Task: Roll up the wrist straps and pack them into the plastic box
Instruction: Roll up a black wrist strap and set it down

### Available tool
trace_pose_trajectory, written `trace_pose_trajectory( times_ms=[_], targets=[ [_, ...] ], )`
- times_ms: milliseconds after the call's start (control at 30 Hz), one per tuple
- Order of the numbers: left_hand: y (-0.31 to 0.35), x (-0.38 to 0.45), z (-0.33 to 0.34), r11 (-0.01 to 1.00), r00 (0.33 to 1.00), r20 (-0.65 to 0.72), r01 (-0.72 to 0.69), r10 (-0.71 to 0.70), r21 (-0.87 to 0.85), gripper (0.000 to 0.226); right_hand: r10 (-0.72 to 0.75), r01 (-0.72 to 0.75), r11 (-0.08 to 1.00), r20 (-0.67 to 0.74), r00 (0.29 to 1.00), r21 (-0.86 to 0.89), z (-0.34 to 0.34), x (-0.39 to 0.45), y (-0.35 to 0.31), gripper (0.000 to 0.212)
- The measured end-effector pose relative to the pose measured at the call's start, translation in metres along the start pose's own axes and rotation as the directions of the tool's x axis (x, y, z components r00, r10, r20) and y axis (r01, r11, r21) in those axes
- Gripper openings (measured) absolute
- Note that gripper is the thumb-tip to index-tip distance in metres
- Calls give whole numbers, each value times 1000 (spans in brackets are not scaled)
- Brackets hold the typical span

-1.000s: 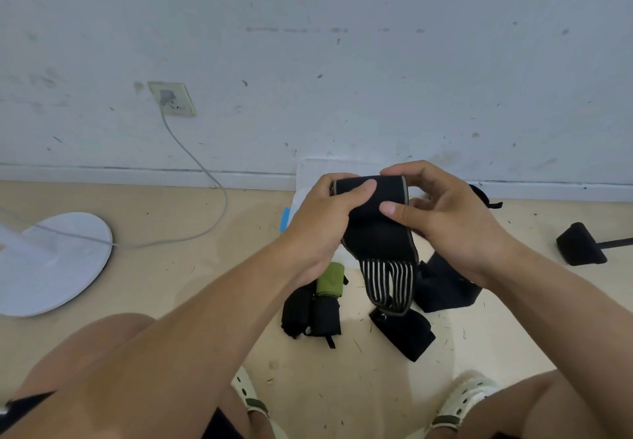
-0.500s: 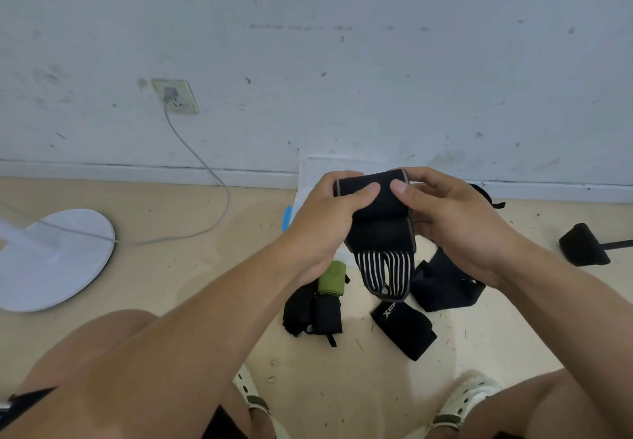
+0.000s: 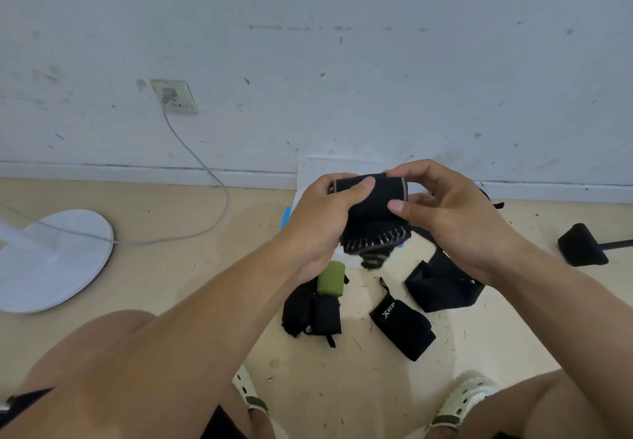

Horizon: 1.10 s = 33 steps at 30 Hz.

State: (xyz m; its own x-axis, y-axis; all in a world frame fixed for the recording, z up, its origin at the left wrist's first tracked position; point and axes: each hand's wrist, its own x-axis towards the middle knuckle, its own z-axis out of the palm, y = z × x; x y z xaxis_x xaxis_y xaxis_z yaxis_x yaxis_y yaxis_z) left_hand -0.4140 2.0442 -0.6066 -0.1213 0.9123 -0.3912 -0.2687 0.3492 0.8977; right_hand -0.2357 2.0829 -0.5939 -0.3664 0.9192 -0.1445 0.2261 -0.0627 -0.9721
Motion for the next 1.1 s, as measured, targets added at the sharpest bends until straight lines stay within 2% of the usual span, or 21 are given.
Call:
trace_pose_trajectory(
  times_ms=[100,233,300,467,667,767,933,1000,1100],
  targets=[
    [1,-2,-1,1000,1000,-6,-18,18,5,30,24,-25,997,18,1000,73,0,1,-2,29],
    [-1,-2,-1,998,999,3,-54,54,26,31,158,-171,971,87,984,167,2,3,-1,23],
    [-2,-2,-1,998,999,-9,-52,52,25,30,171,-184,966,88,981,180,2,3,1,21],
    [1,-1,1,999,999,-19,-27,27,-22,33,79,-79,977,8,997,200,1,6,5,25],
    [5,-1,-1,992,999,-2,54,-54,-114,37,-33,33,999,-8,999,-12,0,2,2,37],
    [5,0,-2,988,998,-11,54,-56,-143,34,-73,73,997,7,997,-15,1,1,0,41],
    [3,2,-4,995,999,-32,-20,17,-98,32,41,-60,979,105,994,193,-1,4,0,47],
    [1,1,-4,997,998,-25,-61,60,-47,33,102,-129,970,136,985,208,-1,5,2,50],
    [-1,0,-4,993,993,-5,-119,119,11,34,160,-195,957,172,972,215,0,6,4,44]
  ],
)
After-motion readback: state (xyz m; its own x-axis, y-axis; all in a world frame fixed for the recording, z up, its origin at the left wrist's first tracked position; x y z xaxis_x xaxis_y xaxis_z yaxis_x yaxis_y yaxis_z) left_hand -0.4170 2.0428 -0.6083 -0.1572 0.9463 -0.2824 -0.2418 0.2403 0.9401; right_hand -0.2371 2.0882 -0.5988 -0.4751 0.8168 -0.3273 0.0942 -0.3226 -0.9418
